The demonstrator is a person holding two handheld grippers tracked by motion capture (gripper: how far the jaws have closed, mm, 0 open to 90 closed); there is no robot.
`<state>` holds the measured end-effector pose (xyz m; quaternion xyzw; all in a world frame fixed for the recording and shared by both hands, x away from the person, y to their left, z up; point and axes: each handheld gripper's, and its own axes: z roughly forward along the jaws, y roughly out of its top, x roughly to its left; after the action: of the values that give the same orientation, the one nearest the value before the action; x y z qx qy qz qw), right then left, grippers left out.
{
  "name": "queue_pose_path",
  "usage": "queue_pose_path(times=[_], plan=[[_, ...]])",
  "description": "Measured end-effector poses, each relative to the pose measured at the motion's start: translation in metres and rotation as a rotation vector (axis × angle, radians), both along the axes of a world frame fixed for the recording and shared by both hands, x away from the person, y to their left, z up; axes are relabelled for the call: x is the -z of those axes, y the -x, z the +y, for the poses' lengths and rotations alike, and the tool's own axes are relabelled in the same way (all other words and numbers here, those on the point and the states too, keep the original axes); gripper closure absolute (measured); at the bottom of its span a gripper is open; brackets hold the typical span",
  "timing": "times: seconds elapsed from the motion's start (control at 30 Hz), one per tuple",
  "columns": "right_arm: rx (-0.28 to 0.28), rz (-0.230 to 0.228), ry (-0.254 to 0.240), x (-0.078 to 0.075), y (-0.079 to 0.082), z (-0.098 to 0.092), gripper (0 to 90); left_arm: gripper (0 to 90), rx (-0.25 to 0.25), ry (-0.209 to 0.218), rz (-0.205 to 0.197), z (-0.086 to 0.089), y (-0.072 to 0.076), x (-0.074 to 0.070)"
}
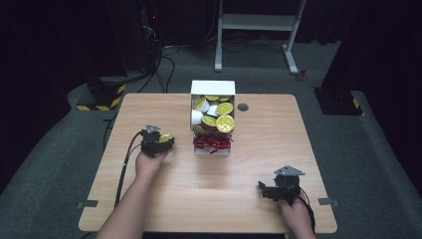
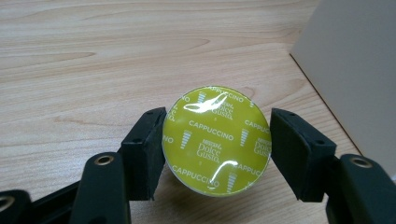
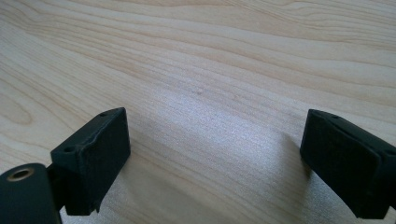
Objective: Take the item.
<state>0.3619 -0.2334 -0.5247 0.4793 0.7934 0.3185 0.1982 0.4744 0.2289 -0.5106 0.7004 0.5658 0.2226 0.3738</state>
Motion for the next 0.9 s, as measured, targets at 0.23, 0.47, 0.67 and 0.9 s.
queue_pose_path(times=[0.23, 0.47, 0.67, 0.9], plan=[[0.000, 0.000, 0.000, 0.000, 0.000, 0.000, 8.3, 31.5, -0.013, 0.004, 0.010, 0.003, -0.002, 0.000], [0.000, 0.000, 0.000, 0.000, 0.000, 0.000, 8.3, 27.6, -0.016, 0.047, -0.038, 0.005, 0.002, -0.009], [0.000, 0.000, 0.000, 0.000, 0.000, 0.000, 8.3, 27.3, 0.003, 0.059, -0.053, 0.006, 0.006, -0.015], [0.000, 0.000, 0.000, 0.000, 0.000, 0.000, 8.3, 26.2, 0.044, 0.035, -0.063, 0.006, 0.015, -0.024]])
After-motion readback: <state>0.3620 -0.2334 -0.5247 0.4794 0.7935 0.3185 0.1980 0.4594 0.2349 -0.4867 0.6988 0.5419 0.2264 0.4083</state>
